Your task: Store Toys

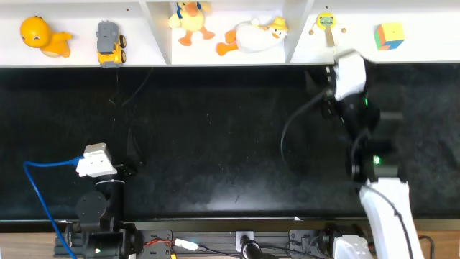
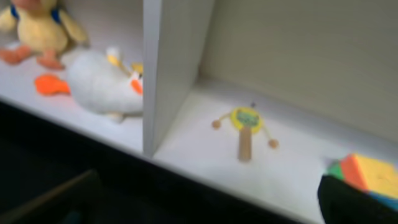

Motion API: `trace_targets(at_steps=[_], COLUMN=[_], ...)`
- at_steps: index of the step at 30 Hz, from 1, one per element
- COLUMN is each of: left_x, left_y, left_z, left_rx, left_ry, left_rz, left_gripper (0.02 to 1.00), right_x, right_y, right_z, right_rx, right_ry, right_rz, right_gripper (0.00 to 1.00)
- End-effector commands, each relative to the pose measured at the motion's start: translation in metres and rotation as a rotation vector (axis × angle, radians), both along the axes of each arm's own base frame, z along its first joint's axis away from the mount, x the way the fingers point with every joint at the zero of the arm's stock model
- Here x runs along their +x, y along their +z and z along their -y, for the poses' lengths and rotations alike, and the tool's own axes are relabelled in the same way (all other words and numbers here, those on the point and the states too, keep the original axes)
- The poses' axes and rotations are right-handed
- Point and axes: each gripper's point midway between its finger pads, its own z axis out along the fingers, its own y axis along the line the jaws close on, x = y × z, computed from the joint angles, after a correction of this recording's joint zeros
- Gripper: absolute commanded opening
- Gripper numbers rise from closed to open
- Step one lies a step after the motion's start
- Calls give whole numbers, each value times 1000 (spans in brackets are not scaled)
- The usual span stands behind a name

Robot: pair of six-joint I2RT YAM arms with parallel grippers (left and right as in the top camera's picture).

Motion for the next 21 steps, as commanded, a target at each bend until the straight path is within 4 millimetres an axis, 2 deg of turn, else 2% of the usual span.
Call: trace_targets(at_steps=[1, 6, 10, 15, 21], left_x=[0, 0, 0, 0, 0], left_y=[-1, -1, -1, -1, -1], left_z=[3, 2, 2, 2, 2], left_rx=[18, 17, 17, 17, 17], left_ry=[-16, -15, -15, -15, -15], left_rz=[2, 2, 2, 2, 2], left_gripper=[998, 998, 998, 998, 998], right_x=[-34, -69, -86, -98, -104], right_y=[-21, -35, -41, -45, -53], right_z=[0, 1, 0, 0, 12], right_rx=[-24, -31, -31, 23, 194], right_ry=[3, -7, -5, -20, -122], right_rz=[63, 166, 233, 275, 282], right_gripper=[996, 996, 996, 993, 993])
